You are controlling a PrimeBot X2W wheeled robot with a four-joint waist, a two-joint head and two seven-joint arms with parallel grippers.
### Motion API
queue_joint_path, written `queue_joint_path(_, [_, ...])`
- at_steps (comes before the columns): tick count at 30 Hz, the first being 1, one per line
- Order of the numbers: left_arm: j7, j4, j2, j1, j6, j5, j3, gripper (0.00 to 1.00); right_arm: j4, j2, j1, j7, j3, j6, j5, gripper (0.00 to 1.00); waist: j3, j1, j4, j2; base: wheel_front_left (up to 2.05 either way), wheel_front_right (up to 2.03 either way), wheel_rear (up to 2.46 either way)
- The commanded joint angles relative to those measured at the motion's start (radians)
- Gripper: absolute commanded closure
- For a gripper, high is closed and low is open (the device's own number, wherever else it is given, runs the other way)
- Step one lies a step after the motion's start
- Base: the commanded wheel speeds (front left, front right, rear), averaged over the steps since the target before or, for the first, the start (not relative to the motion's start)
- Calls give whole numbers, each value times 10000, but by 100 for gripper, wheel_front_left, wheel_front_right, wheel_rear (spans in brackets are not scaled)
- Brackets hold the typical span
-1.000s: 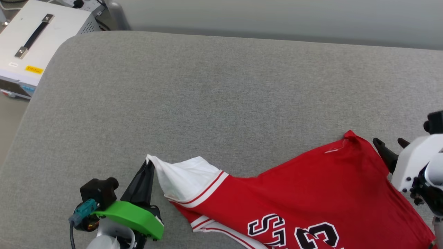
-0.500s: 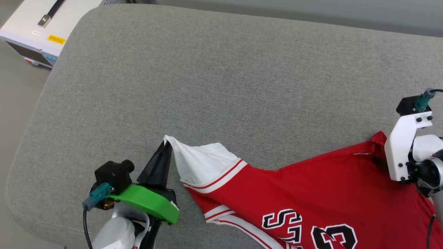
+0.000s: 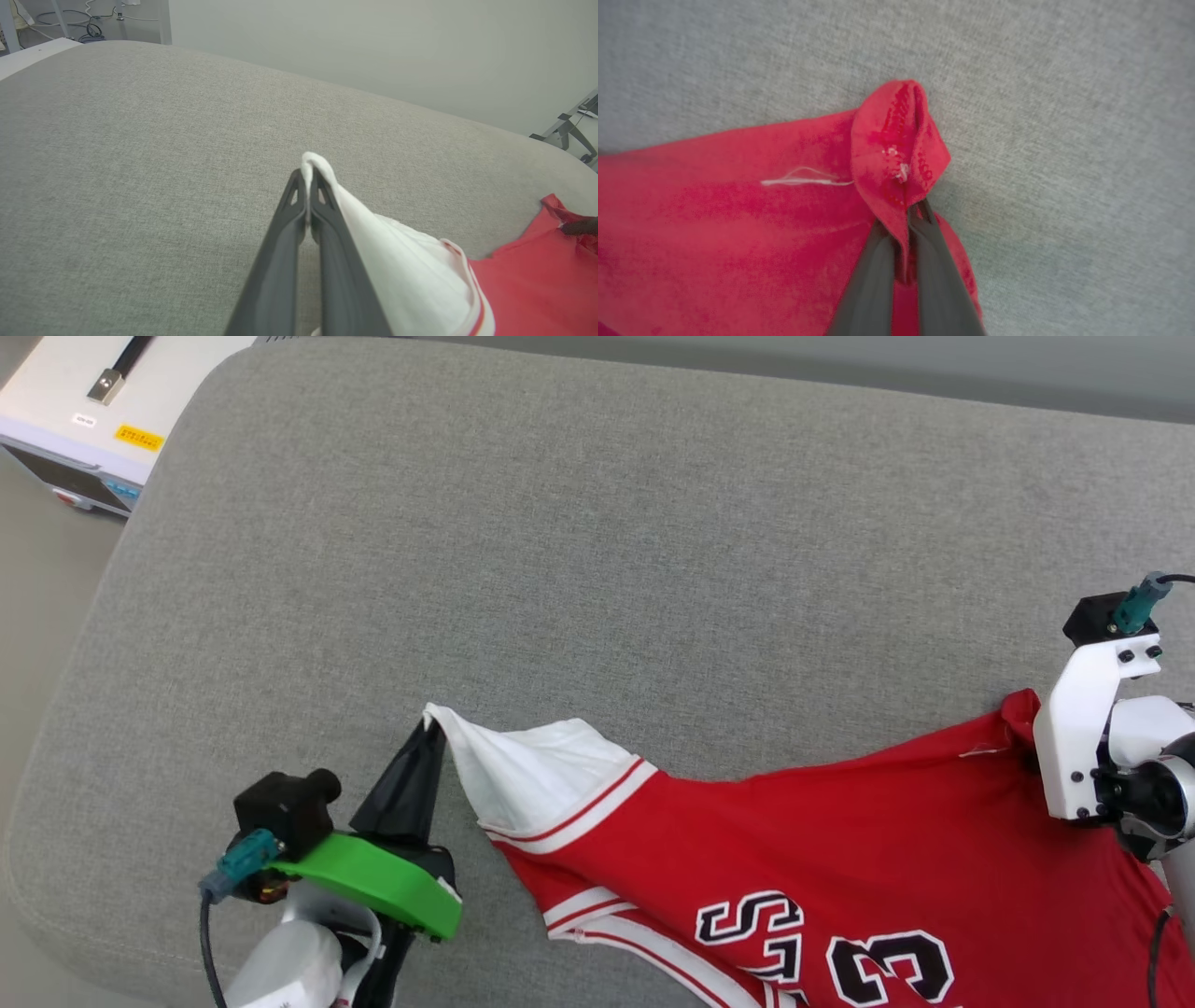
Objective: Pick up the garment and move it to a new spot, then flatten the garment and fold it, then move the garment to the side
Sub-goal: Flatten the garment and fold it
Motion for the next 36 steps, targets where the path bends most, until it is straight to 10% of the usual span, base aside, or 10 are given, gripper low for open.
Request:
queue_joint_path(1, [12, -2, 204, -247, -34, -67, 159, 100, 198, 82, -51, -299, 30, -6, 75, 100, -204, 0, -121, 0, 0, 0, 0])
queue_joint_path(17, [1083, 1142, 1735, -4051, -316, -520, 1274, 100, 760, 639, -2886, -4012, -952, -6, -409, 100, -919, 0, -1228, 0, 0, 0, 0])
queue_joint_path(36, [612, 5660, 2786, -12584, -613, 681, 803, 100, 3798, 1362, -9521, -8679, -2032, -6, -2417, 100, 1953, 0, -1905, 0, 0, 0, 0])
